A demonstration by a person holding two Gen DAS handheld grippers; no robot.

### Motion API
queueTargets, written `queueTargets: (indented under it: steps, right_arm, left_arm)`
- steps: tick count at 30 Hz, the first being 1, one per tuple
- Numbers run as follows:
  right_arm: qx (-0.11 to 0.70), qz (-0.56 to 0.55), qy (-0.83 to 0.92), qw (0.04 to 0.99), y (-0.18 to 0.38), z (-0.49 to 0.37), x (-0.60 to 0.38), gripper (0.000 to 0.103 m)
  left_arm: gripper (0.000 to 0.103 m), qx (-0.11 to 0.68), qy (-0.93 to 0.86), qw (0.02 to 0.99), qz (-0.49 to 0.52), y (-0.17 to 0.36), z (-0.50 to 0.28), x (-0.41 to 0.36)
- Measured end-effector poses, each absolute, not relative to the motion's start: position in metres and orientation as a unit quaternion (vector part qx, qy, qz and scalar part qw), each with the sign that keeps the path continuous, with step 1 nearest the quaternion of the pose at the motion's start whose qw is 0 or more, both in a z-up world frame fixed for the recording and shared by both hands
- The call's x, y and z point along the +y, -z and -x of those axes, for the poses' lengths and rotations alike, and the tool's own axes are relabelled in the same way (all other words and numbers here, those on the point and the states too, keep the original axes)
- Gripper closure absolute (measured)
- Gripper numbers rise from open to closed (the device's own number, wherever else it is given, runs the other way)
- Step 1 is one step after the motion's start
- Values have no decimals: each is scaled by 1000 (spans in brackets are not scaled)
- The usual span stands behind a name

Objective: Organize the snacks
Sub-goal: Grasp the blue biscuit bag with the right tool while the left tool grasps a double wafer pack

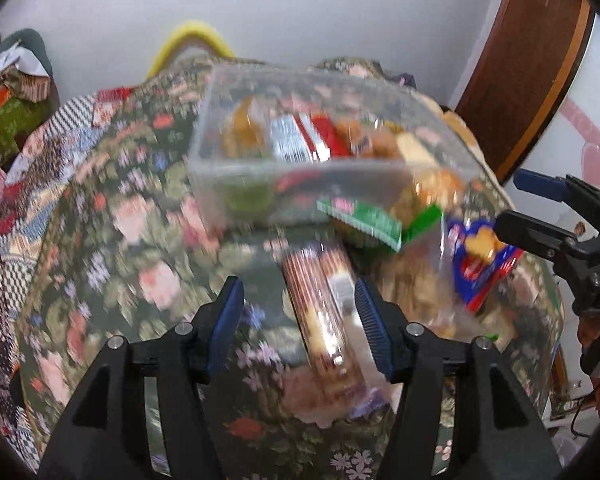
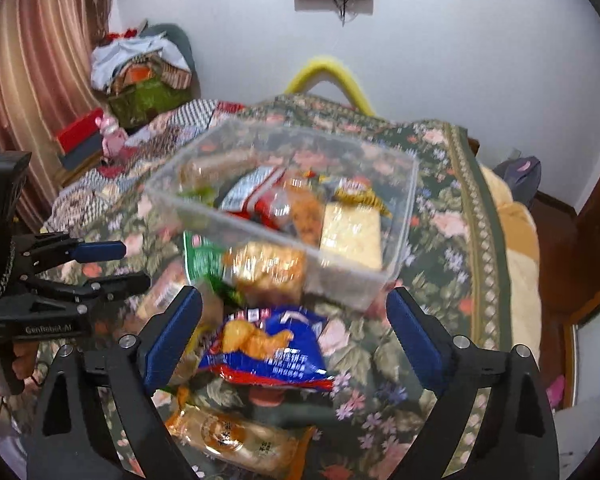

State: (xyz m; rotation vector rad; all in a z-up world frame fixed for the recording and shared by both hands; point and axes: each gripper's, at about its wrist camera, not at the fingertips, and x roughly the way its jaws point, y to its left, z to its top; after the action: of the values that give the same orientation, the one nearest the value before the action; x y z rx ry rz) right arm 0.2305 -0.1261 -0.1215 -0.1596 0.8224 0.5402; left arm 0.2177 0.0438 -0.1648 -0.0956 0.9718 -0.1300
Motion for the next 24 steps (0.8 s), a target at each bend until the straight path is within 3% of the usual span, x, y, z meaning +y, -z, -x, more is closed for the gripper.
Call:
queueTargets:
  steps: [11, 16, 24]
  right_arm:
    - [439, 98, -270, 851, 160, -209, -148, 11]
    - [442, 96, -268, 851, 161, -197, -161, 11]
    - [437, 66, -287, 850, 155, -210, -148, 11]
  left_arm:
    - [41, 462, 72, 881, 76, 184, -218, 33]
    - [41, 488, 66, 869, 49, 205, -229, 22]
    - [41, 467, 61, 882, 13, 208, -220, 14]
